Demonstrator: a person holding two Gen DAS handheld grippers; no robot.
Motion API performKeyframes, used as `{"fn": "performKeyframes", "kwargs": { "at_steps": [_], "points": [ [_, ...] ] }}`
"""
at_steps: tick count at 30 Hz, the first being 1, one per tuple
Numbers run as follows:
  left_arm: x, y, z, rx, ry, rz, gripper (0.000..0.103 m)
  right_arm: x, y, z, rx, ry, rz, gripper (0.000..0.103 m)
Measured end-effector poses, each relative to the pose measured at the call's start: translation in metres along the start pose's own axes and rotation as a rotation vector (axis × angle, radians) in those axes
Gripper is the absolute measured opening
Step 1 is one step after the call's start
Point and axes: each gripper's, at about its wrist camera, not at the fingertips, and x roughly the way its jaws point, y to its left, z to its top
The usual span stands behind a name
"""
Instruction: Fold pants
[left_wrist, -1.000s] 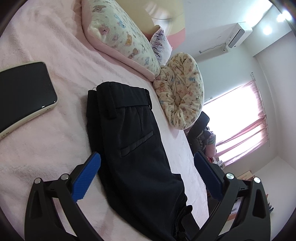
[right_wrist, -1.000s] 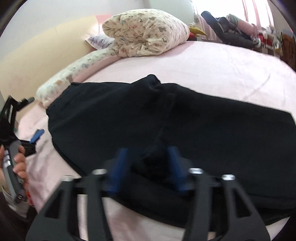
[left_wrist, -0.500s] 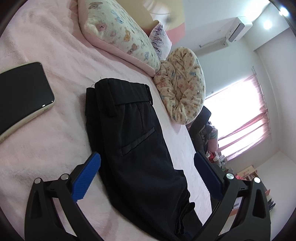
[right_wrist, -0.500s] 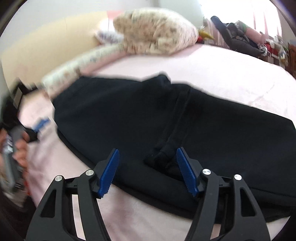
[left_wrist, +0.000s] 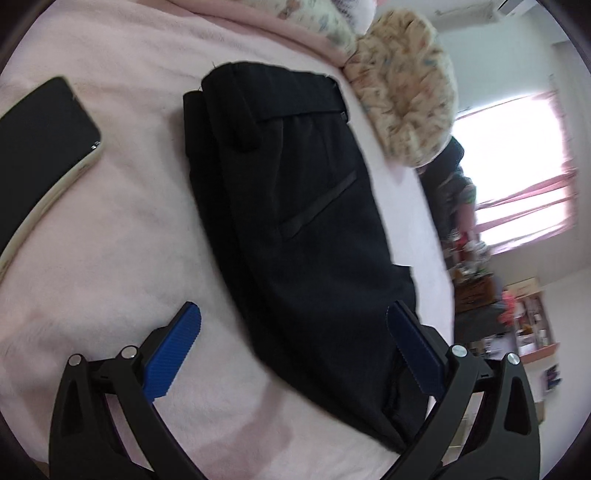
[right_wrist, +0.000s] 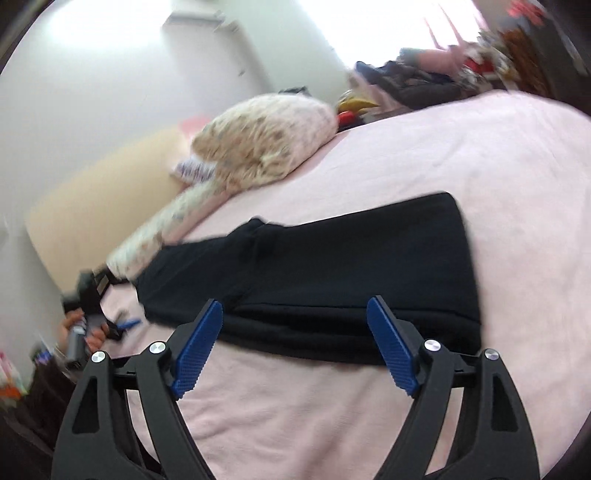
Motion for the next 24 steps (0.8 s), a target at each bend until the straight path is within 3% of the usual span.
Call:
{"fn": "performKeyframes", "kwargs": {
  "at_steps": [3, 10, 14, 18, 24],
  "points": [
    [0.014, -0.007, 0.013, -0.021, 0.060, 0.045, 0.101, 0.000, -0.013, 0.003, 0.064, -0.001, 0.041, 0.083],
    [0.040, -0.006, 0.039, -0.100, 0.155, 0.024, 0.101, -0.002, -0.007, 0.002, 0.044, -0.008, 0.082, 0.084],
    [0.038, -0.004, 0.050, -0.116, 0.136, -0.080, 0.101, 0.002, -0.003, 0.000, 0.035, 0.005, 0.089, 0.084],
    [0.028, -0.002, 0.051, -0.096, 0.054, -0.187, 0.099, 0.003, -0.003, -0.002, 0.040, 0.011, 0.085, 0.085],
    [0.038, -0.006, 0.048, -0.057, 0.013, -0.105, 0.085, 0.008, -0.003, -0.004, 0.049, 0.030, 0.081, 0.085]
  ]
}}
